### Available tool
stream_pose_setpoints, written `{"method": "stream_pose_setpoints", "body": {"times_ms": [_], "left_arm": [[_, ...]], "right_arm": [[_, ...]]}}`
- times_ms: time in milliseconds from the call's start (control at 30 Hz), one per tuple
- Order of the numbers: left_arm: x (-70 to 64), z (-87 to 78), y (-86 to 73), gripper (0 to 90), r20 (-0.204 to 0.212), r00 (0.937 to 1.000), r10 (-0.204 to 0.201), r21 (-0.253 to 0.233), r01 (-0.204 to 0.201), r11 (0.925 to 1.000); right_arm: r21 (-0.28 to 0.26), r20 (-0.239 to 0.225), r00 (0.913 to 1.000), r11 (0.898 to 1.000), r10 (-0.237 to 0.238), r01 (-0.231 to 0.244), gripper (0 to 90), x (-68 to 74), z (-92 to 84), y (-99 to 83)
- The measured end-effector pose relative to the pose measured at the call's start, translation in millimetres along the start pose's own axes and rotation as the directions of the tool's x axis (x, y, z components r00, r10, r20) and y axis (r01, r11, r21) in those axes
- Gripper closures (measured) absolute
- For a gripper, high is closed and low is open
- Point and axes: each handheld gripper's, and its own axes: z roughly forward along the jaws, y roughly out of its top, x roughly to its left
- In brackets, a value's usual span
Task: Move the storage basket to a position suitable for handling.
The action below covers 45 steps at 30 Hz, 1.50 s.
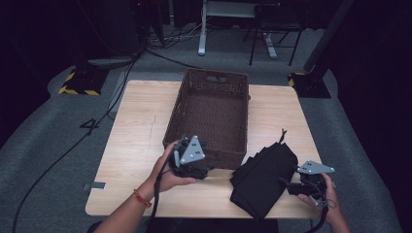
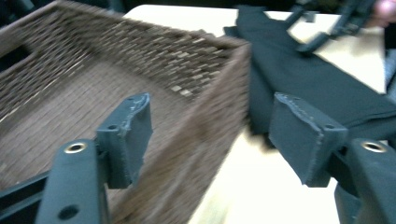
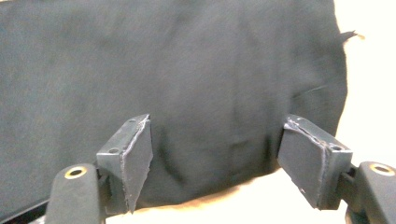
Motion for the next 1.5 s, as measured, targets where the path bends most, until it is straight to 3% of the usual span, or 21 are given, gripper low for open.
{"method": "stream_pose_setpoints", "body": {"times_ms": [67, 167, 200, 233, 267, 333, 400, 433, 467, 533, 633, 733, 900, 1033, 1200, 1233, 1267, 1300, 1367, 1433, 1500], "left_arm": [[-11.5, 9.1, 6.1, 27.3, 0.046, 0.9987, 0.021, 0.001, -0.021, 0.9998], [-33.0, 35.2, 11.7, 25.6, 0.149, 0.9887, 0.016, 0.015, -0.018, 0.9997], [-33.0, 35.2, 11.7, 25.6, 0.149, 0.9887, 0.016, 0.015, -0.018, 0.9997], [-47.8, 55.0, 12.0, 25.6, 0.211, 0.9773, 0.021, 0.036, -0.030, 0.9989], [-47.8, 55.0, 12.0, 25.7, 0.211, 0.9773, 0.021, 0.036, -0.030, 0.9989], [-72.3, 85.7, 9.9, 28.1, 0.269, 0.9619, 0.050, 0.069, -0.071, 0.9951], [-79.6, 94.6, 8.7, 36.1, 0.263, 0.9629, 0.060, 0.070, -0.081, 0.9942], [-90.3, 111.4, 6.2, 40.5, 0.294, 0.9551, 0.038, 0.082, -0.064, 0.9946], [-90.3, 111.4, 6.2, 40.6, 0.294, 0.9551, 0.038, 0.082, -0.064, 0.9946], [-101.6, 133.0, 3.1, 43.2, 0.293, 0.9551, 0.044, 0.116, -0.081, 0.9899], [-100.0, 145.9, -3.4, 47.9, 0.283, 0.9588, 0.026, 0.148, -0.070, 0.9865], [-96.7, 144.2, -7.1, 53.6, 0.280, 0.9580, 0.064, 0.148, -0.109, 0.9830], [-88.6, 135.2, -12.5, 55.0, 0.278, 0.9581, 0.068, 0.173, -0.120, 0.9775], [-79.7, 118.0, -23.6, 55.0, 0.278, 0.9581, 0.071, 0.190, -0.127, 0.9735], [-70.8, 101.5, -31.2, 51.5, 0.267, 0.9613, 0.068, 0.208, -0.126, 0.9701], [-63.4, 92.1, -37.7, 49.5, 0.258, 0.9655, 0.037, 0.207, -0.093, 0.9738], [-63.4, 92.1, -37.7, 47.6, 0.258, 0.9655, 0.037, 0.207, -0.093, 0.9738], [-57.8, 84.4, -43.6, 46.2, 0.229, 0.9733, 0.013, 0.217, -0.064, 0.9741], [-52.0, 78.3, -49.6, 43.1, 0.194, 0.9809, -0.019, 0.240, -0.029, 0.9703], [-45.2, 74.6, -56.2, 37.1, 0.162, 0.9849, -0.060, 0.274, 0.013, 0.9617], [-39.5, 74.9, -63.7, 33.0, 0.147, 0.9824, -0.115, 0.315, 0.064, 0.9470]], "right_arm": [[-0.019, 0.008, 0.9998, 1.000, 0.017, -0.017, 28.1, -5.9, -4.5, 1.5], [-0.035, 0.029, 0.9989, 0.999, 0.036, -0.035, 26.1, -13.4, -8.7, 3.6], [-0.039, 0.043, 0.9981, 0.998, 0.044, -0.042, 25.6, -16.0, -9.7, 4.8], [-0.047, 0.052, 0.9973, 0.998, 0.051, -0.048, 25.4, -19.2, -10.5, 6.1], [-0.056, 0.054, 0.9968, 0.997, 0.059, -0.056, 25.4, -22.7, -11.0, 7.5], [-0.066, 0.062, 0.9957, 0.996, 0.070, -0.065, 25.5, -29.8, -10.6, 9.9], [-0.077, 0.057, 0.9948, 0.994, 0.084, -0.080, 25.7, -35.1, -8.9, 11.3], [-0.076, 0.058, 0.9937, 0.993, 0.096, -0.091, 26.2, -42.2, -3.6, 13.5], [-0.076, 0.058, 0.9937, 0.993, 0.096, -0.091, 26.2, -42.2, -3.6, 13.5], [-0.048, 0.020, 0.9954, 0.995, 0.093, -0.092, 25.8, -46.2, 9.7, 14.6], [-0.027, -0.002, 0.9957, 0.995, 0.092, -0.092, 27.6, -45.8, 20.0, 13.0], [-0.032, -0.020, 0.9946, 0.994, 0.102, -0.102, 34.7, -44.7, 21.8, 9.9], [-0.022, -0.043, 0.9933, 0.994, 0.107, -0.108, 43.1, -39.6, 21.6, 5.6], [-0.003, -0.039, 0.9918, 0.993, 0.122, -0.122, 47.1, -20.4, 17.4, 3.1], [0.029, -0.056, 0.9943, 0.996, 0.091, -0.089, 47.6, -2.1, 11.4, 2.4], [0.037, -0.070, 0.9941, 0.996, 0.083, -0.080, 47.4, 5.0, 7.7, 0.7], [0.042, -0.072, 0.9943, 0.996, 0.079, -0.076, 47.3, 8.4, 5.6, 0.0], [0.044, -0.072, 0.9947, 0.997, 0.074, -0.071, 47.0, 11.3, 3.6, -0.6], [0.048, -0.074, 0.9947, 0.997, 0.072, -0.069, 46.5, 17.2, 0.9, -1.2], [0.049, -0.072, 0.9958, 0.997, 0.058, -0.054, 46.0, 22.9, -0.4, -1.1], [0.048, -0.070, 0.9965, 0.998, 0.044, -0.041, 43.4, 26.6, -1.5, -0.4]]}}
